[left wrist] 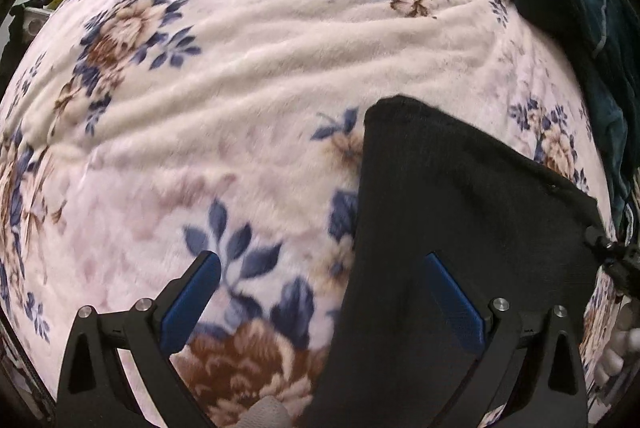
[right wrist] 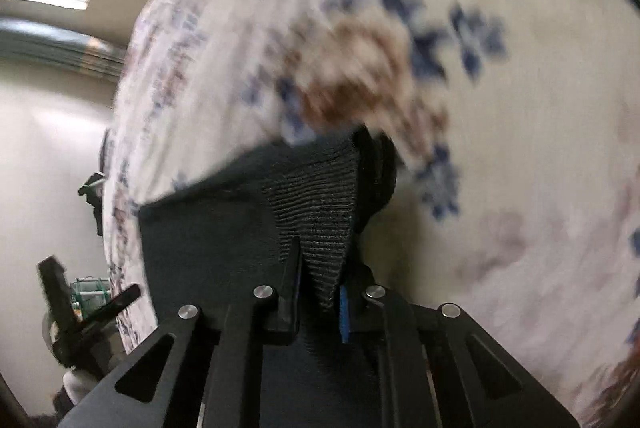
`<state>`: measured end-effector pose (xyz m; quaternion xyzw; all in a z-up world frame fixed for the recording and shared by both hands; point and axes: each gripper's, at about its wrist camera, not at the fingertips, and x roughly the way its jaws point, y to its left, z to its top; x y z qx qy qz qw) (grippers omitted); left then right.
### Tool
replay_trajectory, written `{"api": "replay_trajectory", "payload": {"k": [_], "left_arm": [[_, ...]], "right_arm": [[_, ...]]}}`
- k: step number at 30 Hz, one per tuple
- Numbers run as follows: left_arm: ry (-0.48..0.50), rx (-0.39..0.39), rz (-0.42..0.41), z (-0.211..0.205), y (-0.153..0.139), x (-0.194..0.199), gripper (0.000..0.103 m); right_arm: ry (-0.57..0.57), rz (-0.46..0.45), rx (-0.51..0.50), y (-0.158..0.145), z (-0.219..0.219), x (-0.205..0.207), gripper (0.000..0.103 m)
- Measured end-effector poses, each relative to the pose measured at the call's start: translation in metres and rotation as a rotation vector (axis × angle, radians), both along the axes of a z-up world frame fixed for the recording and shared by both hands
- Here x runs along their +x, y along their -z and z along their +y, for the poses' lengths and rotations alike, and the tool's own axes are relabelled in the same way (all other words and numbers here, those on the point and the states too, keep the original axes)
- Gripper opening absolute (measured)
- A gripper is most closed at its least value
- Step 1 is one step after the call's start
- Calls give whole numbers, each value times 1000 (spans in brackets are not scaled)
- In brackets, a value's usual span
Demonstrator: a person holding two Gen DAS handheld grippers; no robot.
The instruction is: Fold small clothes
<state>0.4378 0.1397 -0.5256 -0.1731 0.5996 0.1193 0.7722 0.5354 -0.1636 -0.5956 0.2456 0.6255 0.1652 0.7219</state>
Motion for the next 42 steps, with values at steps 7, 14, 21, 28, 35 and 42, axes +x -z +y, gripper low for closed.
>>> {"api": "replay_trajectory", "payload": {"k": [7,14,21,28,35,42], "left_arm": [[-11,-14,15,5,8,10,103],[-2,-35,29,5,17,0,103],[1,-57,41,5,16,-15,103],[2,-47,52,8,13,-27,103],[2,-53,74,-1,7,-49,103],[15,-65,93,-16,6,-59,103]], "right_arm": [[-67,58,-70,20,19,60,15],[-22,288,42,60,-11,52,53],[53,325,144,49,-30,3,12],[89,383,-160,31,-56,-32,28],[406,451,153,19,-64,-121,45],[605,477,201,49,-30,-130,44]]}}
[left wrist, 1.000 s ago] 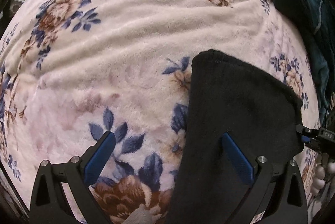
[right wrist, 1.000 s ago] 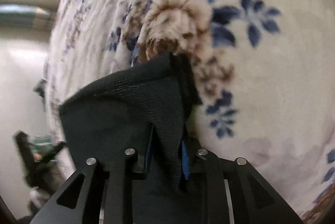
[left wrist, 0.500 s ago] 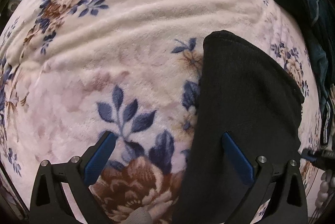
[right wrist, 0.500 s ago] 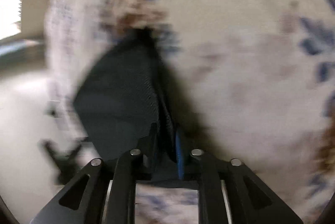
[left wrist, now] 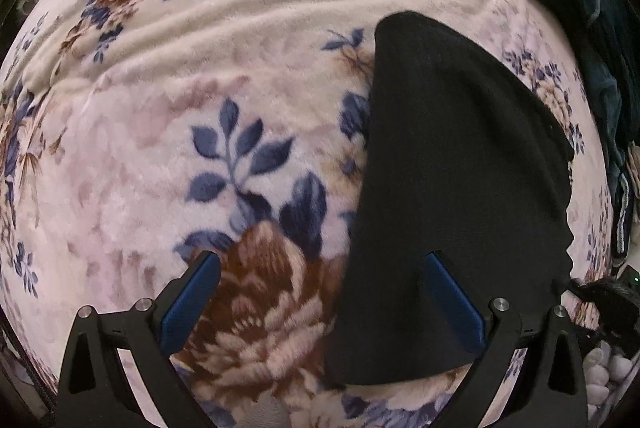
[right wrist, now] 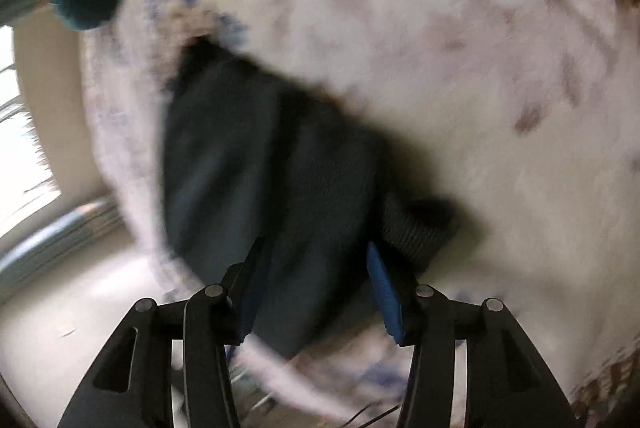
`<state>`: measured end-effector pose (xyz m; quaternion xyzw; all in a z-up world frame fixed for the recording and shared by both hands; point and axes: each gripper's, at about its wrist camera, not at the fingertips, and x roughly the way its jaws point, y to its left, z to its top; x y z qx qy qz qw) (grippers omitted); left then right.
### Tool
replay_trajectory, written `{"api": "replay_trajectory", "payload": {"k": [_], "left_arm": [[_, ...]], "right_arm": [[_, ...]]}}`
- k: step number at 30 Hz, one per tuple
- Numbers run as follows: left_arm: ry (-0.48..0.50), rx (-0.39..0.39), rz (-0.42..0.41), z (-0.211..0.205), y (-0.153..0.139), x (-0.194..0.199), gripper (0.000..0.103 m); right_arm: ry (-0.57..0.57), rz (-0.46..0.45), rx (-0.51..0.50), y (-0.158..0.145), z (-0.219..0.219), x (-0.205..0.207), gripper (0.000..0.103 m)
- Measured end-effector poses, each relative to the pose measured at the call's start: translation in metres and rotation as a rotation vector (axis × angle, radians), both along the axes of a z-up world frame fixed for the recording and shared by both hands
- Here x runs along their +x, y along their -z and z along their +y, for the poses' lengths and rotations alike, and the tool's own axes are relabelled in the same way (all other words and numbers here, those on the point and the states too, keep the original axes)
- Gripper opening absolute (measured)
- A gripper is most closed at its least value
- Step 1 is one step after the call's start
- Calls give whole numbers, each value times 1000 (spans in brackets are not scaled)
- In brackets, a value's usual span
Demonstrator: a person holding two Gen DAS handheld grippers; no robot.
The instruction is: Fold small clothes
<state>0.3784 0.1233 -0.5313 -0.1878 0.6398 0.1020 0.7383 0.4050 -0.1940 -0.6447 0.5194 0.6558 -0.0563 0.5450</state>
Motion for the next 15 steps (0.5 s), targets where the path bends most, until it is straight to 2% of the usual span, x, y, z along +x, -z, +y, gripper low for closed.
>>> {"api": "replay_trajectory", "payload": {"k": [2,7,8,9,10,13,15], "left_arm": [[-1,-2,0,-3,-1,0,103],[3,-5,-4,-4,-4,-5,103],[-1,-12,-1,-3,-4,-7,103],[-8,-17,2,-2,-4,-8,103],[-13,-18,1,0,-5,-9,103],[-17,-14,-7,2,-9,-13,103],[-15,-9,-3,3,-9,-15,103]], "right_arm": [[37,2,-40,1,4,-3,7],[3,-17,-99,-42,11,-14,7],[-44,15,-114,-42,12,-18,7],[-71,41,-126,-40,14,-19,14],[-83,70,-120,-35,14,-22,15],[-23,87,-23,-22,13,-32,17],[29,80,-10,-15,12,-32,23]]}}
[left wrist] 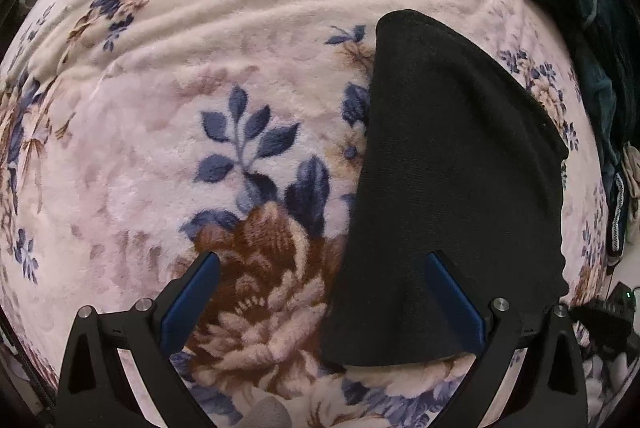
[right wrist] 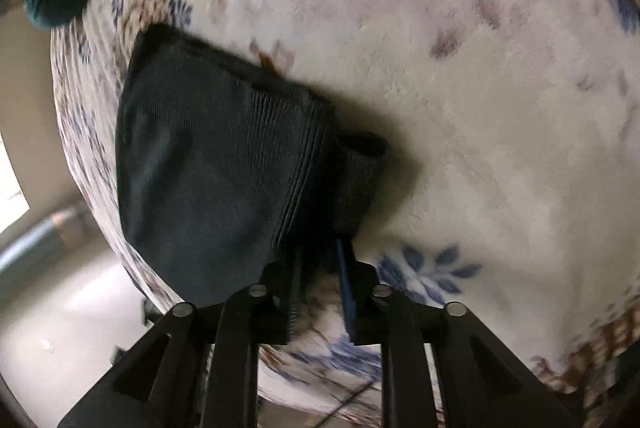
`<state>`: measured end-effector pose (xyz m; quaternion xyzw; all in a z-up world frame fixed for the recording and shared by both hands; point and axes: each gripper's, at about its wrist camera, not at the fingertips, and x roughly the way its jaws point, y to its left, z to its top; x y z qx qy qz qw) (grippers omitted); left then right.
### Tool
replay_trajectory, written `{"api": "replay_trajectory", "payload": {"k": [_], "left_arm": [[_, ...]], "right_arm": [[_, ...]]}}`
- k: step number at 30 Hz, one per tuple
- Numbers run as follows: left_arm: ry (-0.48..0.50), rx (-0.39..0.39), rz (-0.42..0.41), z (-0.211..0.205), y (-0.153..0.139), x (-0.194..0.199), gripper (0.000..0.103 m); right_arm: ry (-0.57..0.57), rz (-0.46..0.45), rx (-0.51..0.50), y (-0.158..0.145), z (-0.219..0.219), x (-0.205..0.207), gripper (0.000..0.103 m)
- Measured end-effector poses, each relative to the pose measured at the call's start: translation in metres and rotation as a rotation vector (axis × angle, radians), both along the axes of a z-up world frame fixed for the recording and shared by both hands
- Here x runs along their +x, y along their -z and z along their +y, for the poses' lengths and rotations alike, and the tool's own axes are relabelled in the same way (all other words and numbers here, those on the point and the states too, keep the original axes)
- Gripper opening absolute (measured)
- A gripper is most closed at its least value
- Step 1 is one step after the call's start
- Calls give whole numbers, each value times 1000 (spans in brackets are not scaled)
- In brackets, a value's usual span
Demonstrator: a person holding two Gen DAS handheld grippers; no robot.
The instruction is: Fold small clothes
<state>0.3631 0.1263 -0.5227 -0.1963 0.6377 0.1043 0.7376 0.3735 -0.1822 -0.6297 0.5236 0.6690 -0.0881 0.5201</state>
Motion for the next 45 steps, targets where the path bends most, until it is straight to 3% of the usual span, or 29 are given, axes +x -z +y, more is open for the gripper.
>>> {"api": "replay_trajectory", "payload": {"k": [3,6,7,8,9,12,15,16,18,19,22,25,26,28,30,31,32,34,36,40,42,45], "left_arm": [[-6,2,9,2,2,-2,103],[-13,4,11,5,1,-7,103],[-16,4,12,6,1,-8,103],[-18,4,13,6,1,-9,103],[-20,2,14,7,1,-10,103],[-22,-2,9,7,0,-9,103],[-29,-8,3,9,1,-11,103],[-33,-13,5,8,2,-11,103],[-46,-39,11,8,5,-11,103],[-49,-56,13,7,8,-10,103],[-62,-109,26,6,16,-12,103],[-74,-154,18,7,20,-15,103],[-79,-163,12,7,21,-15,103],[-93,-174,4,9,22,-18,103],[-109,-186,-2,11,23,-19,103],[-114,-192,-7,12,23,-20,103],[-115,-191,-10,13,24,-23,103],[-101,-195,-35,14,24,-22,103],[-86,-205,-48,15,27,-18,103],[-47,-230,-73,9,37,3,103],[-21,-230,-92,3,42,16,103],[38,-234,-92,-7,51,32,103]], "right_arm": [[70,-2,41,13,5,6,24],[99,-25,58,6,7,1,26],[100,-36,56,3,-1,-7,32],[105,-44,43,-3,1,-13,52],[121,-49,28,-9,1,-19,61],[152,-54,34,-5,-3,-19,62],[228,-25,92,22,-7,-19,62],[243,-23,96,29,-8,-19,62],[269,-57,92,39,-6,-16,23],[246,-71,70,39,-3,-11,23],[67,-239,-14,23,8,7,21],[71,-429,106,12,0,3,20],[52,-528,147,6,-5,4,20],[-38,-635,152,5,-6,6,20],[-102,-527,102,35,-9,3,22],[-53,-463,157,54,-13,-2,22],[54,-453,255,65,-20,-10,24],[58,-439,300,59,-18,-10,36],[41,-466,341,52,-10,-11,64],[-23,-443,379,54,17,-6,77],[-2,-447,407,54,27,6,91],[-3,-432,420,53,47,30,92]]}}
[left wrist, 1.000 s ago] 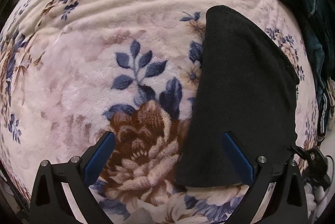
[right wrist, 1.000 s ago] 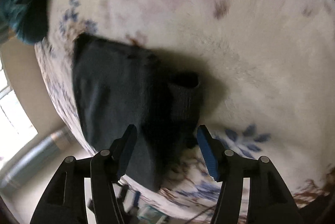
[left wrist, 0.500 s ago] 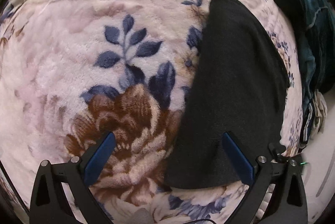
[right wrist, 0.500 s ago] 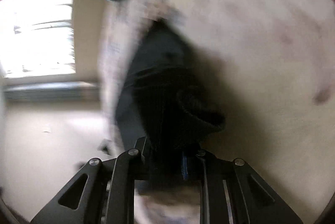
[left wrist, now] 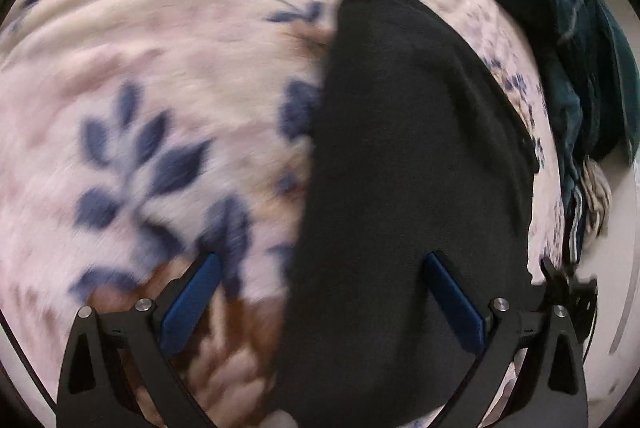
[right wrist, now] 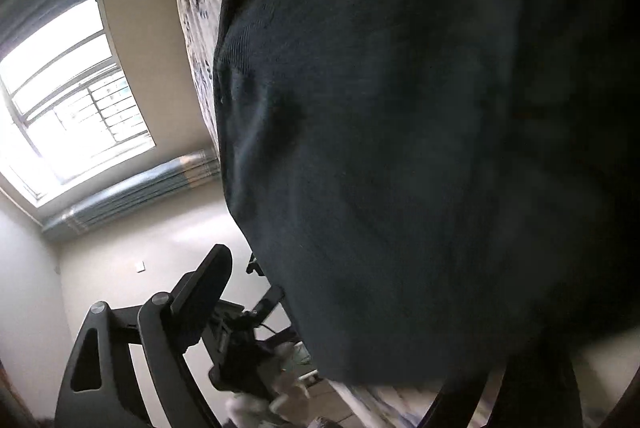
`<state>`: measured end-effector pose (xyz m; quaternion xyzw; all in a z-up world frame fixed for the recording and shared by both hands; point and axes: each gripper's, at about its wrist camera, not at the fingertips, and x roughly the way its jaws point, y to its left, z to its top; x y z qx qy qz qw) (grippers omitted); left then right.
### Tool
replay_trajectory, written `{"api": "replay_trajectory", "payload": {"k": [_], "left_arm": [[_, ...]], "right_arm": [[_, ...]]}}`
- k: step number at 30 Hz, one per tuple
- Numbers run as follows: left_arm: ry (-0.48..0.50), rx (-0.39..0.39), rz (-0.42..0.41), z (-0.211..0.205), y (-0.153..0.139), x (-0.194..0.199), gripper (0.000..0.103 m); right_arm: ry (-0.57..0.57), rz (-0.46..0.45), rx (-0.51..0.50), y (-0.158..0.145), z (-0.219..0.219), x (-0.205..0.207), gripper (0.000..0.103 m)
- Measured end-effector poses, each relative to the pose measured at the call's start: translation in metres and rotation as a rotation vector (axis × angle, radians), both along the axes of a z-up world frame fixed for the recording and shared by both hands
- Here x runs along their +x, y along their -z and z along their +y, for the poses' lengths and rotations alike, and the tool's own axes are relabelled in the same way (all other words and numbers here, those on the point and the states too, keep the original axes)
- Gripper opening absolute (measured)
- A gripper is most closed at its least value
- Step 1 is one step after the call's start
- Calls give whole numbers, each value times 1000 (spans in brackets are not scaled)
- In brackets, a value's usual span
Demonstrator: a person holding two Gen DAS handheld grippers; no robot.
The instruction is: Fold small clothes
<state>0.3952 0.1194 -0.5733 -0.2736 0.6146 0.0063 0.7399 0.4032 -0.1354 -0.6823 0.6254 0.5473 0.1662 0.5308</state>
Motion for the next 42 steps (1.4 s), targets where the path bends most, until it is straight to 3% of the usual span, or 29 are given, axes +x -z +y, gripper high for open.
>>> {"api": "replay_trajectory", "payload": {"k": [5,6,7,8,9,10,15,21,28,32,36,42], "left_arm": [[29,-36,-37,-5,-1,13,102],[28,-48,-72,-5,-5,12,93],[27,-51,-106,-8,-11,13,51],[24,-45,-111,-9,-14,13,32],[14,-58,-126,-10,-18,13,29],[4,-64,-140,-9,-22,11,27],[-9,-97,-207,-6,-48,2,25],[10,-146,-295,3,-95,32,24],[22,-207,-408,18,-150,117,24],[38,-214,-458,41,-166,185,24],[73,-169,-468,74,-155,257,24],[70,-136,-310,126,-64,334,25]], "right_arm": [[-7,40,-29,-2,20,20,92],[-2,38,-34,-4,22,20,87],[-2,45,-48,-5,24,20,79],[-13,56,-63,-5,27,19,50],[-29,74,-78,-4,30,18,33],[-24,77,-82,-4,32,17,32],[-10,36,-143,-31,35,19,25],[1,-58,-160,-88,42,36,24],[69,-187,-174,-163,47,104,24],[100,-266,-189,-194,59,170,24],[117,-323,-206,-197,87,247,24],[115,-345,-290,-149,149,341,24]]}}
